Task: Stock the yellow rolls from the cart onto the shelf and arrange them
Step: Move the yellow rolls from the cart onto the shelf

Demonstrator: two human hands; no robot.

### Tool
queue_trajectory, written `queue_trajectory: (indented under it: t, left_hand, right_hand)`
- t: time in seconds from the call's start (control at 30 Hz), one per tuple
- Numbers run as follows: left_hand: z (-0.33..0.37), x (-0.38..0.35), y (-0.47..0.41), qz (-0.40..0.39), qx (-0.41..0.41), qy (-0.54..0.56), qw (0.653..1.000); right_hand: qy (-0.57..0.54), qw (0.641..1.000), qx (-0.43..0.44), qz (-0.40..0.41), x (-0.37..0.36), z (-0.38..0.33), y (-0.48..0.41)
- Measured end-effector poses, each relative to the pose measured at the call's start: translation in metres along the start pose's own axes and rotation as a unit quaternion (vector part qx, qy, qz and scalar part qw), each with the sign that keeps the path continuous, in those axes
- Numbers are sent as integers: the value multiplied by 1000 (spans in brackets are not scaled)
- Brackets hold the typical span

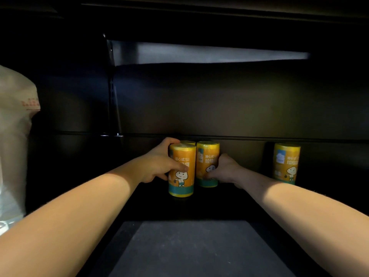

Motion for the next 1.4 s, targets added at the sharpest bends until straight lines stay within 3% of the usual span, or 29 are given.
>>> queue_trajectory:
  t: [0.4, 0.8, 0.93, 1.1, 1.27, 1.4]
  left_hand:
    - [1, -6, 1, 23, -32, -6, 999]
    - [6, -8, 8, 15, 2, -37, 999]
    - [9, -11, 17, 17, -7, -47, 999]
    - [15, -9, 40, 88, -18, -24, 996]
    - [26, -15, 79, 174, -38, -75, 981]
    - [33, -28, 120, 223, -58, -65, 971]
  right_hand:
    - [7, 1000, -14, 10, -7, -7, -6]
    - [72, 997, -6, 19, -4, -12, 2]
    - [92, 994, 14, 59, 10, -11, 23]
    - [94, 990, 61, 84, 35, -8, 56]
    - [120, 982, 112, 97, 50, -10, 96]
    - [74, 973, 186, 111, 63, -10, 140]
Point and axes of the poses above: each hand's wrist, its own y-axis away from the middle knuckle, its own x-axis out of the back of the hand, z = x × y, the point moved 2 cm from there along -y, towards the middle knuckle, and after that the axes turned 2 degrees about y, right-handed, at the moved point
